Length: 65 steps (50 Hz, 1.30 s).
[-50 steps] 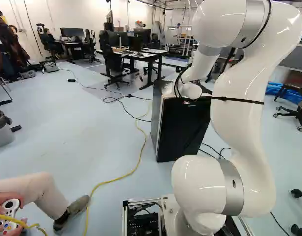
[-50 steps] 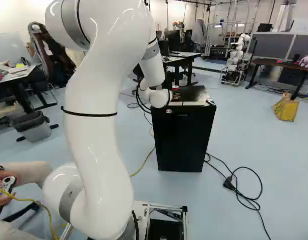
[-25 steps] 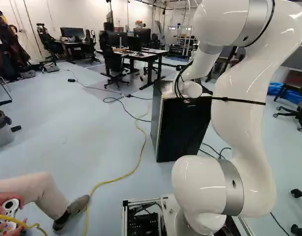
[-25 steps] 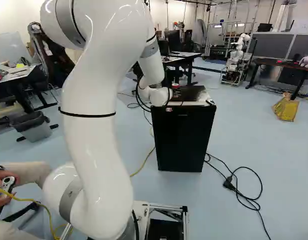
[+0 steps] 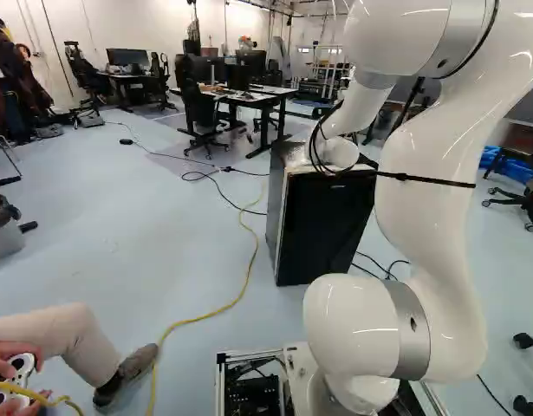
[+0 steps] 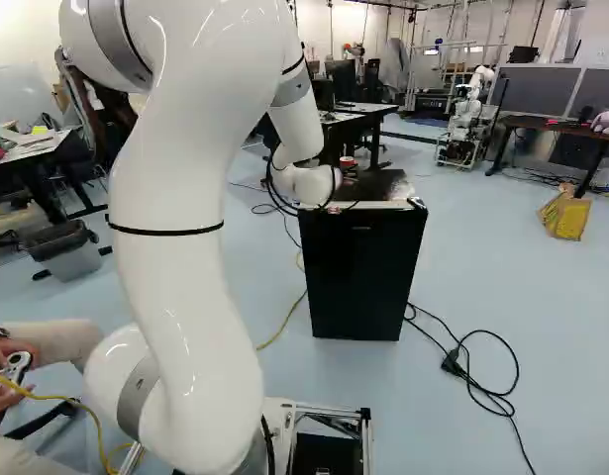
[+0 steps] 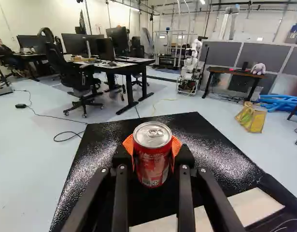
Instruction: Grab a drink from the fridge
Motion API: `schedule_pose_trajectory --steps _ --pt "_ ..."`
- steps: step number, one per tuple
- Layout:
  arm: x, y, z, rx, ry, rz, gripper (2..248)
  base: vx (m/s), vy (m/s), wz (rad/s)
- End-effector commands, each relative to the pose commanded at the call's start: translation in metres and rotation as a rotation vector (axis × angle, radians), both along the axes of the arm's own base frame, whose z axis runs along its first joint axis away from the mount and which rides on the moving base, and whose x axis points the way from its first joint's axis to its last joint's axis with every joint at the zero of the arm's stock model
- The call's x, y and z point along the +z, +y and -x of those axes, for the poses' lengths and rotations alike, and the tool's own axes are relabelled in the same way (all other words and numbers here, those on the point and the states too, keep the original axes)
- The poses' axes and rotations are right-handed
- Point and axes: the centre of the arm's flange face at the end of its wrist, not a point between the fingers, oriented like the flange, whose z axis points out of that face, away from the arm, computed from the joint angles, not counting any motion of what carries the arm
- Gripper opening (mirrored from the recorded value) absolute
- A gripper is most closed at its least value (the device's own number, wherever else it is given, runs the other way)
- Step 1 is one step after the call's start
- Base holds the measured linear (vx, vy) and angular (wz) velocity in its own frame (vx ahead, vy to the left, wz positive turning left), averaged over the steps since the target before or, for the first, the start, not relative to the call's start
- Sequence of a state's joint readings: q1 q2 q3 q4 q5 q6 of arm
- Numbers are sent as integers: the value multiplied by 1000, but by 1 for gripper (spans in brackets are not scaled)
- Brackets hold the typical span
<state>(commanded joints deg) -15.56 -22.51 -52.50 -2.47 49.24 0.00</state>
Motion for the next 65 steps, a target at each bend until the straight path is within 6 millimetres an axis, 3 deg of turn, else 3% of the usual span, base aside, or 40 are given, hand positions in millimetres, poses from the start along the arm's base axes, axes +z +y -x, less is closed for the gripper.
schedule_pose_trajectory --steps 34,65 --pt "3 22 25 23 13 -6 93 0 0 0" --pt "3 68 86 77 44 -17 93 0 0 0"
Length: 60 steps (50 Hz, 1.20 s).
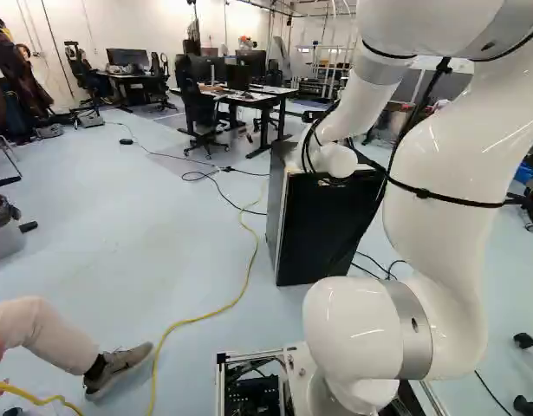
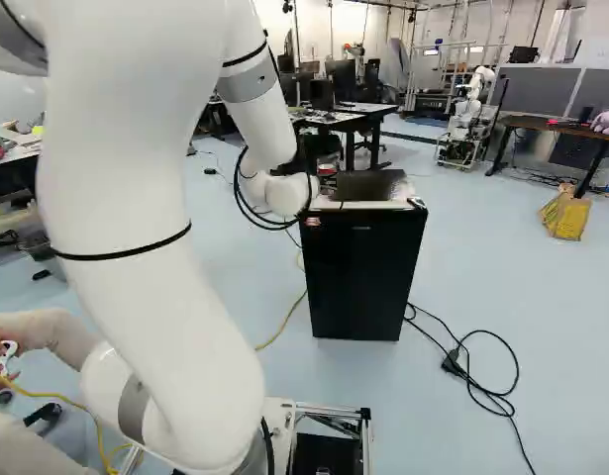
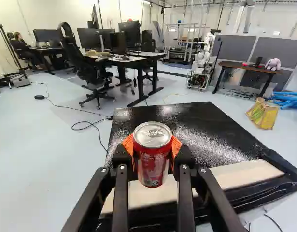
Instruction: Grab a drink from the fridge
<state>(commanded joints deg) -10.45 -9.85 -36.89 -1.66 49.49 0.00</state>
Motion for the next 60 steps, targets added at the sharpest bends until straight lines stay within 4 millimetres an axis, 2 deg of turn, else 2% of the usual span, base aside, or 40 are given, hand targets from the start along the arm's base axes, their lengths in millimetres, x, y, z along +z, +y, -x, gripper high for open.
schedule_pose_trajectory --steps 30,47,60 --pt "-15 50 95 75 45 -12 93 0 0 0" --pt "-27 67 140 108 65 -16 93 0 0 0" --pt "-36 76 166 128 78 -18 93 0 0 0"
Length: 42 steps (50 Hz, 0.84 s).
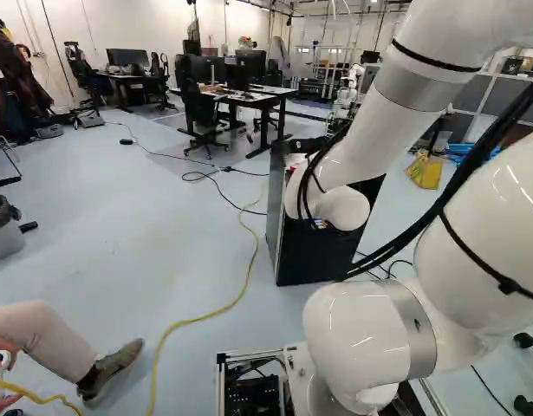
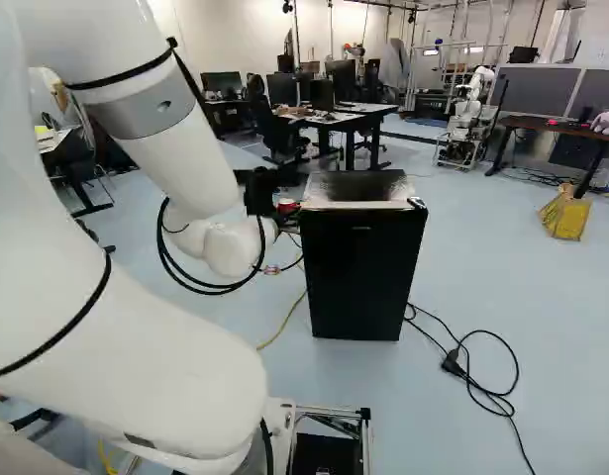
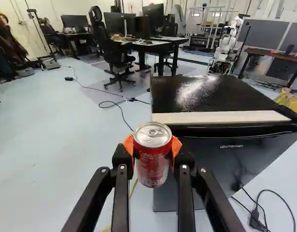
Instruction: Grab a drink from the fridge
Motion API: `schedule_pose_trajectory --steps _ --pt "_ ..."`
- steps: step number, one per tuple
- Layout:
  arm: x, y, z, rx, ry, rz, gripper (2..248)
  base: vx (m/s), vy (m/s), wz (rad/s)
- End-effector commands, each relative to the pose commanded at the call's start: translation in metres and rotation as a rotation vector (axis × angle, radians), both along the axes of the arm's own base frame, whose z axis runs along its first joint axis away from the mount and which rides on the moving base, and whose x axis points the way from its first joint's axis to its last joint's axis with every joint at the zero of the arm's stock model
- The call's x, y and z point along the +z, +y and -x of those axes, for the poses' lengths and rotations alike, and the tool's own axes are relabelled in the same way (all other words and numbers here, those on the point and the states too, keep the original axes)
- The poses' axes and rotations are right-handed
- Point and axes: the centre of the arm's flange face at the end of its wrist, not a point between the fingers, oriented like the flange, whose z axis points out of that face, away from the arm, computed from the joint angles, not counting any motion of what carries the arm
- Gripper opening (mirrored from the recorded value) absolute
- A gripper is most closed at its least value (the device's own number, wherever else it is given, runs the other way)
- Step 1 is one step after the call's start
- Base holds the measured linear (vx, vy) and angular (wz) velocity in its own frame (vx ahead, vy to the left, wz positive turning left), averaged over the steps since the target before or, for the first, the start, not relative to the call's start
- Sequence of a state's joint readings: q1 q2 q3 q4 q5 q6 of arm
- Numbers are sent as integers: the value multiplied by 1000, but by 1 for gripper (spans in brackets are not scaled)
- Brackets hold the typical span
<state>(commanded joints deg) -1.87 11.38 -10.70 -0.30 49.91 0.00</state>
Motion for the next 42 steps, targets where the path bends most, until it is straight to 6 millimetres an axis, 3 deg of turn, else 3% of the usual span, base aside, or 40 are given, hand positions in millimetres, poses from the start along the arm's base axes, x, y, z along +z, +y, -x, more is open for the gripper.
schedule_pose_trajectory --steps 21,42 --pt "-11 7 28 21 13 -2 93 0 0 0" --pt "-14 10 37 28 17 -2 93 0 0 0"
